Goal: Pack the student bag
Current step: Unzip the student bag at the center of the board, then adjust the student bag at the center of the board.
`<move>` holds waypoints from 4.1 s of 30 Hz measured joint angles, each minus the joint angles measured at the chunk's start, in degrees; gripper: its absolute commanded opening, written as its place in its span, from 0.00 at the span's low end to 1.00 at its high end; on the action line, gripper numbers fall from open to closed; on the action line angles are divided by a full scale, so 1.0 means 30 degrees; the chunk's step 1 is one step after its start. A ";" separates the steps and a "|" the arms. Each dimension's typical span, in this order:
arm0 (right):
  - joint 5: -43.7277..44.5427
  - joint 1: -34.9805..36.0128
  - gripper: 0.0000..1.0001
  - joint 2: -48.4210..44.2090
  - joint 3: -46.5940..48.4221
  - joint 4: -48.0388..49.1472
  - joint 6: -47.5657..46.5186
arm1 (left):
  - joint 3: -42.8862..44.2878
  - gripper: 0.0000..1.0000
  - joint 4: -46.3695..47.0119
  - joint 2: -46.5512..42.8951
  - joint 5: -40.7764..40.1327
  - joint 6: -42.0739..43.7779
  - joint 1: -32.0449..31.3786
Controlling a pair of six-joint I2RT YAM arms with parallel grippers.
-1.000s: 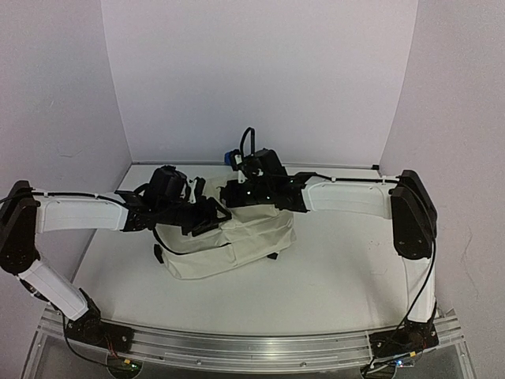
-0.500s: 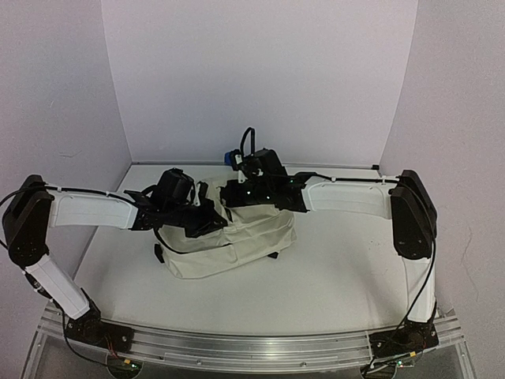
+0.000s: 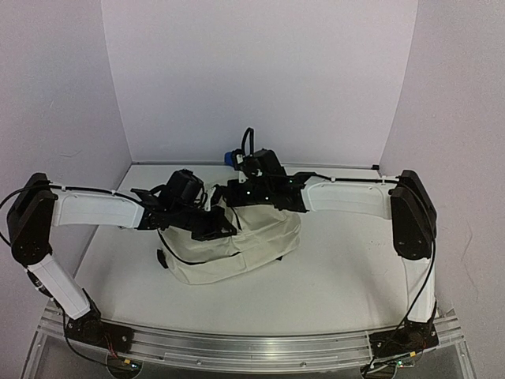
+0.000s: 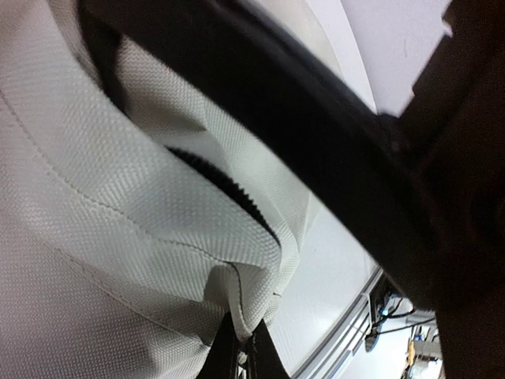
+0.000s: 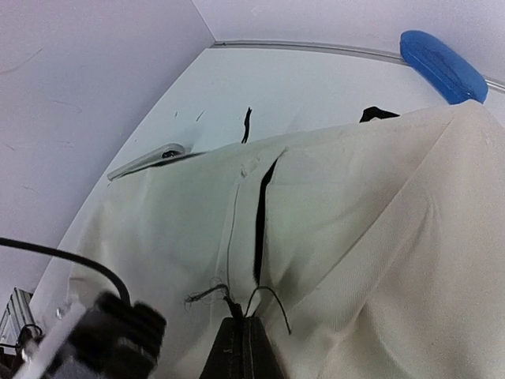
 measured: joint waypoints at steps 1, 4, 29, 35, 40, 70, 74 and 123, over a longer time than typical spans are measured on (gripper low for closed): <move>0.0177 0.0000 0.00 0.0024 0.0059 0.0027 0.0024 | 0.0023 0.00 -0.0154 0.0000 0.0171 0.0293 -0.0226; 0.0654 0.0000 0.00 0.0136 0.0420 0.0002 0.0119 | 0.0021 0.00 -0.0344 -0.0001 0.0636 0.0839 -0.0805; -0.0662 -0.0567 0.00 0.1160 0.1459 0.0334 0.1400 | -0.3491 0.00 0.0780 -0.2960 0.1636 0.0181 -0.2294; -0.0791 -0.1164 0.00 0.2088 0.1507 0.0582 0.2555 | -0.3361 0.00 0.0257 -0.2980 0.1516 0.0917 -0.2511; -0.1182 -0.1483 0.00 0.2688 0.2023 0.0578 0.2672 | -0.3035 0.00 -0.0410 -0.2980 0.1413 0.1463 -0.2595; -0.2129 -0.1970 0.19 0.4291 0.4646 -0.0279 0.1551 | -0.2974 0.28 -0.2303 -0.4103 -0.0549 0.0991 -0.2982; -0.2524 -0.2823 0.41 0.3119 0.3567 0.0353 0.1016 | -0.2624 0.55 -0.4001 -0.4364 -0.0359 0.0053 -0.3373; 0.3499 0.2568 0.57 -0.5340 -0.3912 -0.4099 0.2069 | 0.3466 0.00 -0.8887 -0.0459 -0.5270 0.0031 -0.0378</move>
